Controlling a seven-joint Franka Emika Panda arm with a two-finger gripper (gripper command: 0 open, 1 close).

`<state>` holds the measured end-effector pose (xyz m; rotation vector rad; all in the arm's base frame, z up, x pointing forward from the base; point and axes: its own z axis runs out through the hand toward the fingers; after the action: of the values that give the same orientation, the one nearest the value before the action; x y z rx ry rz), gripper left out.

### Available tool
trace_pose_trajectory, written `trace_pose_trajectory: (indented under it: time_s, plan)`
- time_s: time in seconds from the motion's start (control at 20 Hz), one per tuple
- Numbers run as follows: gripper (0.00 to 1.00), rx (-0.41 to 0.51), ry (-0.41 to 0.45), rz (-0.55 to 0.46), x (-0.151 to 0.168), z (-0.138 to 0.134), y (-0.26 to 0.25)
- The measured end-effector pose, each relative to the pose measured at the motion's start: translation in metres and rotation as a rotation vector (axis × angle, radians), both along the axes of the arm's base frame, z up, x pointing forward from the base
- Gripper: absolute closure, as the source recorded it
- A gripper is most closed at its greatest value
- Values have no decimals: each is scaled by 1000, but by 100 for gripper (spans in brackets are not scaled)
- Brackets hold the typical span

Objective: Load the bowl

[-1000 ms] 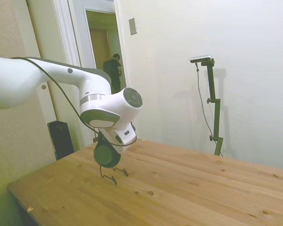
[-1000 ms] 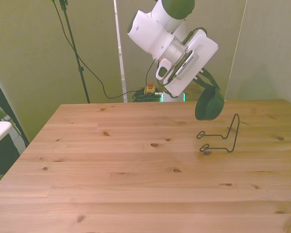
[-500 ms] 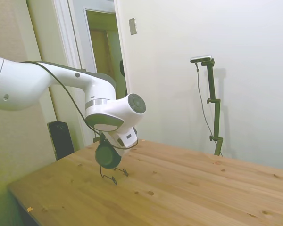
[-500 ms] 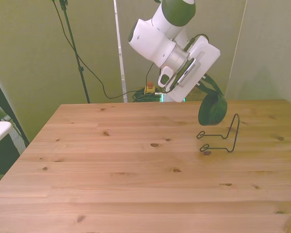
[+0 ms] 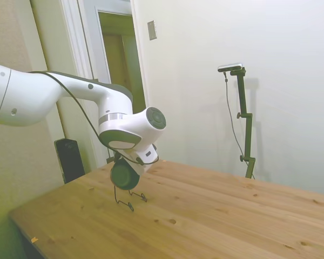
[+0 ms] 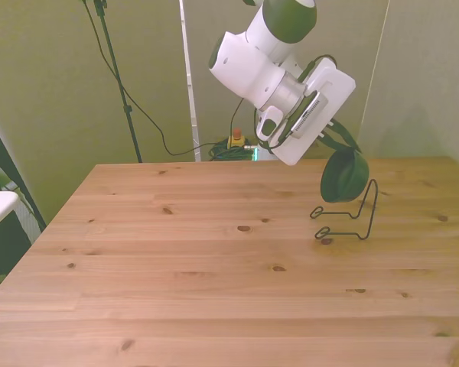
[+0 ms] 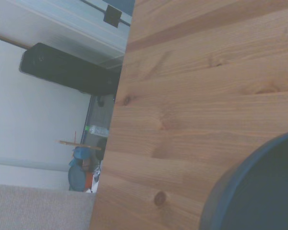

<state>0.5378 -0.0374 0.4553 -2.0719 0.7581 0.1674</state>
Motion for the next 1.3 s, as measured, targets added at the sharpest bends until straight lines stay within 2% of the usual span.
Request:
trace_pose_trajectory:
  time_s: [0.35, 0.65, 1.3]
  plan:
    - [100, -7, 55, -4, 9, -38, 4]
    - [100, -16, 37, 6, 10, -33, 14]
    - [100, -41, 56, -14, 9, -56, 17]
